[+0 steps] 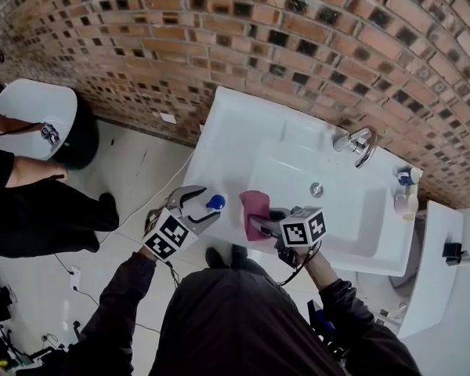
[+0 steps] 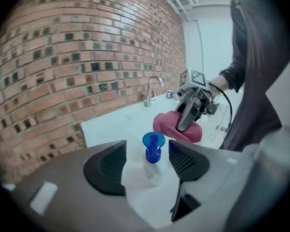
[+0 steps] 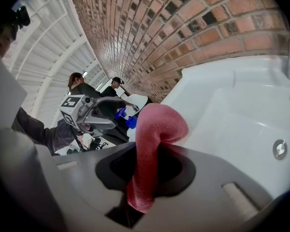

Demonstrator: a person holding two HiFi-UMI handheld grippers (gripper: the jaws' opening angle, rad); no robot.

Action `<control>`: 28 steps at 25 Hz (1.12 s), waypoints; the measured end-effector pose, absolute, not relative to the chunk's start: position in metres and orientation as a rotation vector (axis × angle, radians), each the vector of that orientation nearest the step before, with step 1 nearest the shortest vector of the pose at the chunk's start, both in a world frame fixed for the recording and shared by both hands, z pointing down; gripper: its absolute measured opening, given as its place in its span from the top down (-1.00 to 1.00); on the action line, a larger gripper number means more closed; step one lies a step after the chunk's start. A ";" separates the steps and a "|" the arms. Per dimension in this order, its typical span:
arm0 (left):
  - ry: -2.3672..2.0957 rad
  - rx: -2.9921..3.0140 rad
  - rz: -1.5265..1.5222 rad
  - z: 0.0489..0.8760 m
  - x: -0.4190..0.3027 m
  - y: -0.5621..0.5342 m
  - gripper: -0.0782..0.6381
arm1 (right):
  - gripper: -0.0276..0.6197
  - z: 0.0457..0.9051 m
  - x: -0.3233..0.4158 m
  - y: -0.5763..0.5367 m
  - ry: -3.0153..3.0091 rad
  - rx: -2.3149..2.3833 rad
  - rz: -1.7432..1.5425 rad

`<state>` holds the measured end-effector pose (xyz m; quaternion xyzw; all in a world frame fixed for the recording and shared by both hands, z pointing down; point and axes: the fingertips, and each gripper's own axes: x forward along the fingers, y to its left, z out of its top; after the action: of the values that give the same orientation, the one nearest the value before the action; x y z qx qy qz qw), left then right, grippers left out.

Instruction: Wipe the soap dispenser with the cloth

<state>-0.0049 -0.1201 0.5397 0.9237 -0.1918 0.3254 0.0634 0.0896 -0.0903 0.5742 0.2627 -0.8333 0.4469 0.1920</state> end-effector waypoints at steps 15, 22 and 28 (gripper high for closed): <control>-0.609 2.731 1.253 0.610 0.013 -0.112 0.16 | 0.65 0.573 0.098 -0.087 -2.323 0.752 1.265; -0.059 2.990 1.313 0.610 0.005 -0.099 0.20 | 0.65 0.574 0.105 -0.086 -2.315 0.771 1.279; 0.186 3.036 1.334 0.610 0.003 -0.097 0.21 | 0.65 0.579 0.097 -0.088 -2.286 0.728 1.247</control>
<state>0.0028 -0.0967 0.6104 0.9104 0.0557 0.4001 -0.0898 0.0970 -0.0880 0.5791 0.2627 -0.8254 0.4500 0.2172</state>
